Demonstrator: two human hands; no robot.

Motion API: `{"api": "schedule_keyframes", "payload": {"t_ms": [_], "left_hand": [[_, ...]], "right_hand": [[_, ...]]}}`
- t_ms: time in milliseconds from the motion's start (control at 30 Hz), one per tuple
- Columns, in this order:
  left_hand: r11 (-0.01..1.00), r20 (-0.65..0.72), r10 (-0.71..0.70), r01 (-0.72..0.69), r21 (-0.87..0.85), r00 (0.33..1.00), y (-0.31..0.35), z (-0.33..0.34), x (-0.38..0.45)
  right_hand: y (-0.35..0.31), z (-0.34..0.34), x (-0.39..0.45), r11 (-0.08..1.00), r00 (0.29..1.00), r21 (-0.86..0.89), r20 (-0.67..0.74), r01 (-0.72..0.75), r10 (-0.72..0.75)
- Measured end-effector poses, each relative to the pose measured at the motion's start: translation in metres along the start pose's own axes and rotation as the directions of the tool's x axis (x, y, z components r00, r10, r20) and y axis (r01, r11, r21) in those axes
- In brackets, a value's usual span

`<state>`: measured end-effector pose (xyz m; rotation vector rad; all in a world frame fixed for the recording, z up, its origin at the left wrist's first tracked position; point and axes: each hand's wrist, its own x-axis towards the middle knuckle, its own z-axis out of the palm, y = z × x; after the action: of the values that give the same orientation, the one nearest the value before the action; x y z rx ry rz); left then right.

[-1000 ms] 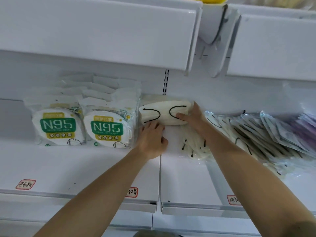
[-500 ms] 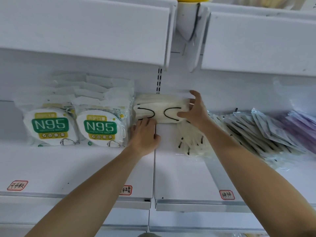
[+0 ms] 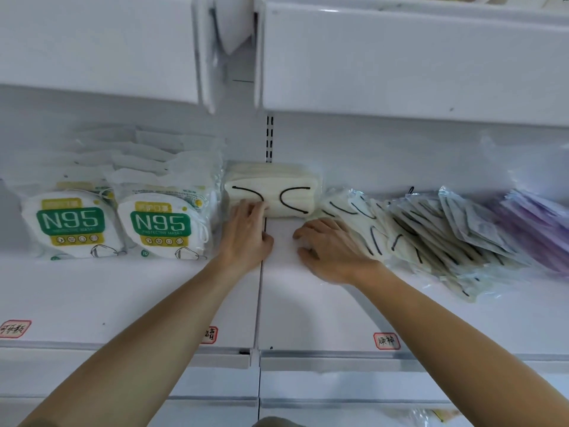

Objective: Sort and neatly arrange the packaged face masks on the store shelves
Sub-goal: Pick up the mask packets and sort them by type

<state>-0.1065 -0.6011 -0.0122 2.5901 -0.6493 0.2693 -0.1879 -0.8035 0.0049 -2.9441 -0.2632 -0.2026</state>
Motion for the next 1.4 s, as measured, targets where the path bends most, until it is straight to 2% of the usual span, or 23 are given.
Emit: {"api": "schedule_keyframes", "payload": {"t_ms": [267, 500, 567, 600, 633, 667, 700, 767, 800, 833, 867, 1033, 1100, 1167, 1233, 1300, 1400], "left_hand": [[0.993, 0.071, -0.091, 0.084, 0.088, 0.993, 0.001, -0.001, 0.003], [0.987, 0.058, -0.105, 0.097, 0.126, 0.993, 0.007, -0.003, -0.001], [0.981, 0.065, -0.124, 0.113, 0.155, 0.990, 0.008, -0.003, -0.002], [0.977, 0.075, -0.133, 0.118, 0.176, 0.988, 0.009, -0.004, -0.002], [0.974, 0.087, -0.135, 0.116, 0.197, 0.987, 0.010, -0.004, -0.002], [0.971, 0.097, -0.138, 0.115, 0.211, 0.986, 0.010, -0.003, -0.002], [0.968, 0.099, -0.141, 0.117, 0.221, 0.985, 0.010, -0.003, -0.002], [0.968, 0.086, -0.143, 0.121, 0.220, 0.986, 0.011, -0.003, -0.002], [0.969, 0.078, -0.140, 0.120, 0.214, 0.987, 0.011, -0.003, -0.002], [0.971, 0.072, -0.132, 0.114, 0.211, 0.989, 0.011, -0.002, -0.002], [0.971, 0.071, -0.124, 0.106, 0.216, 0.990, 0.010, -0.002, -0.001], [0.975, 0.044, -0.082, 0.071, 0.210, 0.996, 0.007, -0.001, 0.000], [0.978, 0.034, -0.070, 0.062, 0.198, 0.997, 0.007, 0.000, -0.001], [0.981, 0.021, -0.066, 0.061, 0.186, 0.998, 0.004, 0.002, -0.001], [0.982, 0.017, -0.084, 0.080, 0.169, 0.996, 0.002, 0.003, 0.000], [0.980, 0.001, -0.112, 0.110, 0.165, 0.994, 0.001, 0.005, 0.000], [0.970, -0.021, -0.083, 0.086, 0.228, 0.996, 0.015, 0.010, -0.005]], "right_hand": [[0.024, -0.008, -0.015, 0.994, 0.995, -0.045, -0.023, -0.095, 0.095], [0.042, -0.020, -0.022, 0.990, 0.991, -0.075, 0.060, -0.115, 0.120], [0.041, -0.028, -0.016, 0.991, 0.988, -0.001, 0.076, -0.137, 0.137], [0.039, -0.033, -0.011, 0.981, 0.987, 0.111, 0.028, -0.160, 0.158], [0.034, -0.040, -0.004, 0.946, 0.977, 0.272, -0.061, -0.179, 0.203], [0.031, -0.046, 0.006, 0.870, 0.948, 0.447, -0.126, -0.210, 0.293], [0.029, -0.051, 0.018, 0.757, 0.906, 0.605, -0.132, -0.249, 0.403], [0.024, -0.059, 0.045, 0.459, 0.816, 0.804, 0.055, -0.377, 0.575], [0.022, -0.060, 0.058, 0.332, 0.776, 0.839, 0.157, -0.431, 0.611], [0.020, -0.058, 0.068, 0.267, 0.754, 0.843, 0.222, -0.467, 0.618], [0.017, -0.056, 0.074, 0.254, 0.749, 0.833, 0.255, -0.491, 0.612], [0.010, -0.036, 0.087, 0.329, 0.770, 0.781, 0.281, -0.531, 0.573], [0.012, -0.037, 0.084, 0.398, 0.773, 0.754, 0.221, -0.523, 0.595], [0.019, -0.047, 0.061, 0.399, 0.790, 0.793, 0.161, -0.460, 0.592], [0.027, -0.056, 0.018, 0.427, 0.842, 0.852, 0.028, -0.302, 0.539], [0.041, -0.060, -0.032, 0.558, 0.861, 0.802, -0.115, -0.214, 0.495], [0.071, -0.056, -0.090, 0.735, 0.861, 0.634, -0.211, -0.240, 0.464]]}}
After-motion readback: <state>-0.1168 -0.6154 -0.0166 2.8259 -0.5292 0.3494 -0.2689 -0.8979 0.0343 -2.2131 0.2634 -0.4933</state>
